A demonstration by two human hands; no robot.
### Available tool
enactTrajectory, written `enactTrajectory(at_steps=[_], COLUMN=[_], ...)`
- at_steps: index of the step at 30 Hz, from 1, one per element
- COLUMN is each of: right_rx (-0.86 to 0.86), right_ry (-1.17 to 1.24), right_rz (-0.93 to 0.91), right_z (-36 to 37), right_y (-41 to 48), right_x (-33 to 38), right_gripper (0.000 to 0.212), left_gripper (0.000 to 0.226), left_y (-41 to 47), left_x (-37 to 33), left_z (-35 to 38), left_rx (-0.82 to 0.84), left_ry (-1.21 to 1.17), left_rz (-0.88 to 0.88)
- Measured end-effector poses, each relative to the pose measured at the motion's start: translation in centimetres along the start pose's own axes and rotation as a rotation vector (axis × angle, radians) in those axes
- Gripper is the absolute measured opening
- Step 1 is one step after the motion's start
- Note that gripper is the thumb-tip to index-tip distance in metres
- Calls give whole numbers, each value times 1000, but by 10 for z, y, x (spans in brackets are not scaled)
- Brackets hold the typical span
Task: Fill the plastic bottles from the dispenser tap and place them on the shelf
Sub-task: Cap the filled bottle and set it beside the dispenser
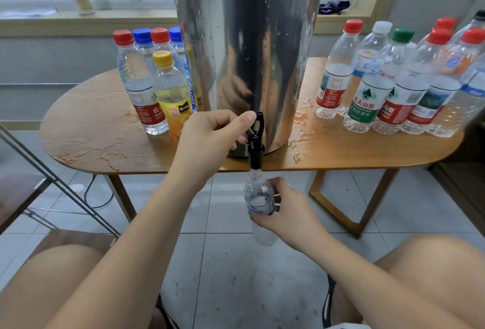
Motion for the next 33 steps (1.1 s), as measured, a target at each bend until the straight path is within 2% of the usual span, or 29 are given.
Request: enactTrajectory(at_steps=[11,33], right_rx=[0,7], right_ry=[26,3], right_rz=[10,5], right_z=[2,0], right_y=[0,1], right_x=[-1,0], right_gripper=[63,63], left_gripper=[39,41], left_y=[1,-2], left_x=[3,3], left_z=[1,0], left_rx=[44,63], left_ry=[-99,-78], left_rz=[-49,-110])
Point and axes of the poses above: each hand's wrist, its own y-axis towards the middle knuckle, its own z-axis out of the palm, x = y × z, the point moved 5 cm from there along y, towards the middle knuckle, and after that the axes turned 10 degrees about -z, right-handed, at the moved point
